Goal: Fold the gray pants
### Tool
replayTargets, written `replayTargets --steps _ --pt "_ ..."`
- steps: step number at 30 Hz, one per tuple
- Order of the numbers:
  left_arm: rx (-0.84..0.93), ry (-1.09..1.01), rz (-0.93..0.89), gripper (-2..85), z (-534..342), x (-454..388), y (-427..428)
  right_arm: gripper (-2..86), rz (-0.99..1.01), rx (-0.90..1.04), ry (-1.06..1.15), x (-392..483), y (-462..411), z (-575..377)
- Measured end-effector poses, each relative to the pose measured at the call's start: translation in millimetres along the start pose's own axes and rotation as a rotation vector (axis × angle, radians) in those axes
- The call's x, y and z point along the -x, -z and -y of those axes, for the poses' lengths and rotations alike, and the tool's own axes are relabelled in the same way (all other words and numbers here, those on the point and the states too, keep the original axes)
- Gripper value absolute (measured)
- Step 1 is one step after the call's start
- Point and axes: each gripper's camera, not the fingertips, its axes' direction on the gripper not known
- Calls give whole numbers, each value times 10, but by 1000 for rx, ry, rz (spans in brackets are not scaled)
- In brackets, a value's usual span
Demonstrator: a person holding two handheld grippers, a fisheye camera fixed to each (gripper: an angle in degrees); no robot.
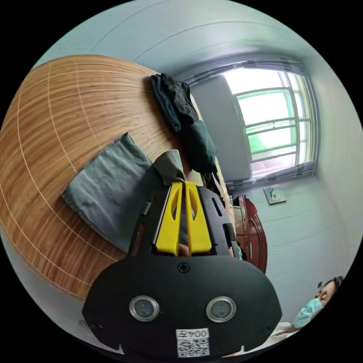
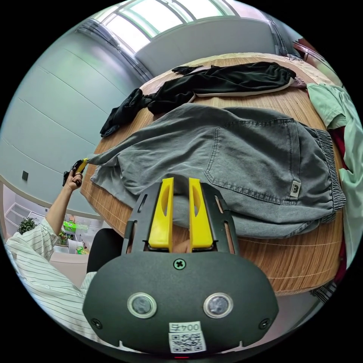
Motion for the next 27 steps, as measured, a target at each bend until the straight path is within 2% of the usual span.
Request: replayTargets --steps 2,8,13,17,22,27 --pt "25 12 48 20 63 1 6 77 14 9 6 105 -98 1" --pt "-44 87 -6 20 -131 -30 381 75 54 -18 -23 322 -231 -39" --pt "-9 -28 17 20 -491 -467 617 69 131 -47 -37 503 -345 -77" --pt "61 -134 72 18 -1033 -781 554 72 144 -31 5 698 -516 -200" --pt "115 -154 95 21 -1787 -995 321 77 159 13 69 869 -661 -382" --pt "115 -177 214 30 -2322 -1173 162 78 202 41 76 1049 -746 -409"
